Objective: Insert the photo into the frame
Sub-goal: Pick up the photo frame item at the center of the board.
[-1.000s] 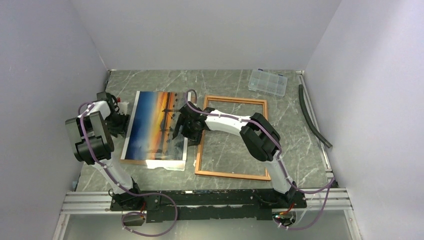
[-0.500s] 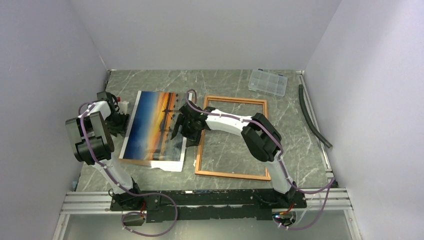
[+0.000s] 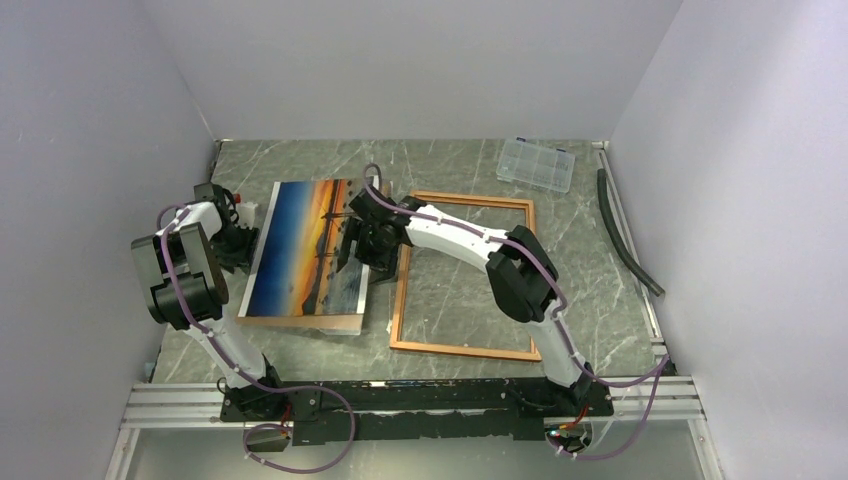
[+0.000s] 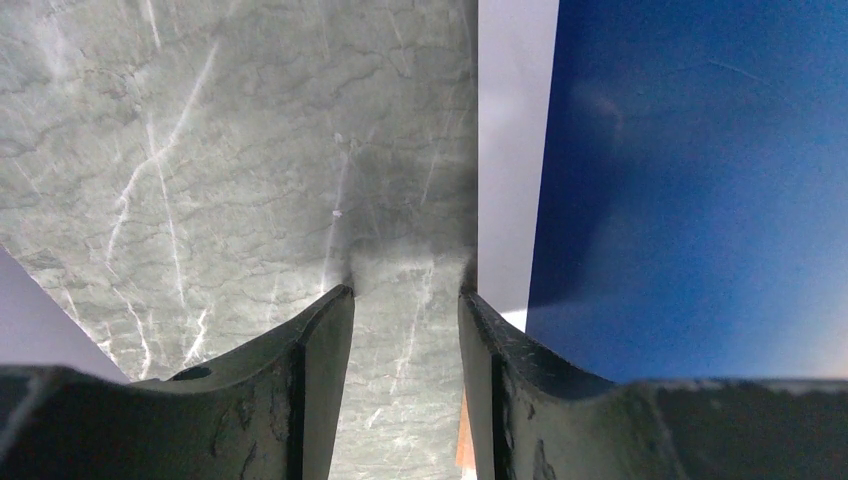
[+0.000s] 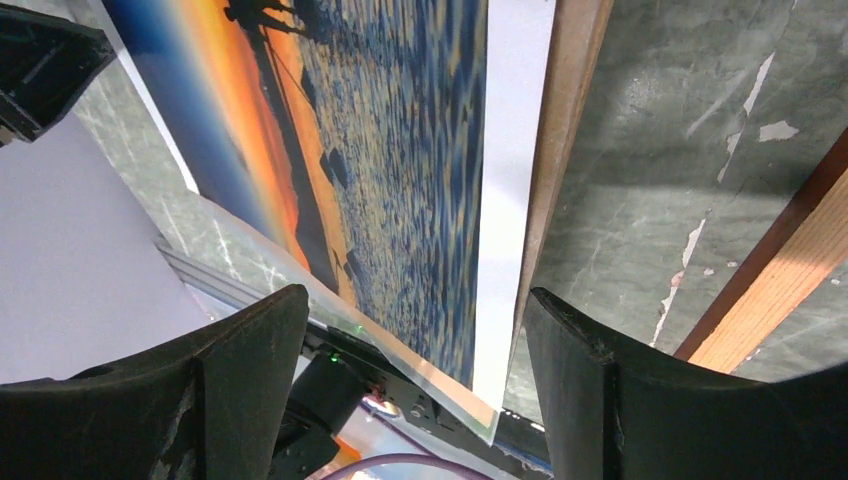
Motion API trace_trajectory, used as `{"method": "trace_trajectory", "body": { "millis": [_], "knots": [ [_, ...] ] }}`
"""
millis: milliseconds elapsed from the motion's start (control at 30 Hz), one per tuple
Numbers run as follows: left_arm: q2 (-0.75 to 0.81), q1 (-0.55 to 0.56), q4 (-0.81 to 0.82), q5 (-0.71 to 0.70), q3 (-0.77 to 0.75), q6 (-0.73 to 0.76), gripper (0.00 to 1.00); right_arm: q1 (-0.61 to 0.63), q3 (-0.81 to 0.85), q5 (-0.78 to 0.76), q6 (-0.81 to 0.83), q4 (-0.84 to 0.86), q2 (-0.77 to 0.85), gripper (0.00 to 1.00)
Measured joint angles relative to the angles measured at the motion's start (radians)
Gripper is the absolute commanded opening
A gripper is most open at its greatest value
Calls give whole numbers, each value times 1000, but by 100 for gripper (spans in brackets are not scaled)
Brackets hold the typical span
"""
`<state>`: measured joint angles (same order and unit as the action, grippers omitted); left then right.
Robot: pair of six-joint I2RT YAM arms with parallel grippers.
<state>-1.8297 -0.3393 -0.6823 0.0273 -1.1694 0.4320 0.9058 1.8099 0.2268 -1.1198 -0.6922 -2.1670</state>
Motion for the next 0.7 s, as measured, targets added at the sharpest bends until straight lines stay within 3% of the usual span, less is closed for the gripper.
{"method": "trace_trajectory", "body": {
  "millis": [700],
  "knots": [
    [0,2,-4,2,-2,-8,46,14,183,-11,132,-174,-151,83]
  ]
}}
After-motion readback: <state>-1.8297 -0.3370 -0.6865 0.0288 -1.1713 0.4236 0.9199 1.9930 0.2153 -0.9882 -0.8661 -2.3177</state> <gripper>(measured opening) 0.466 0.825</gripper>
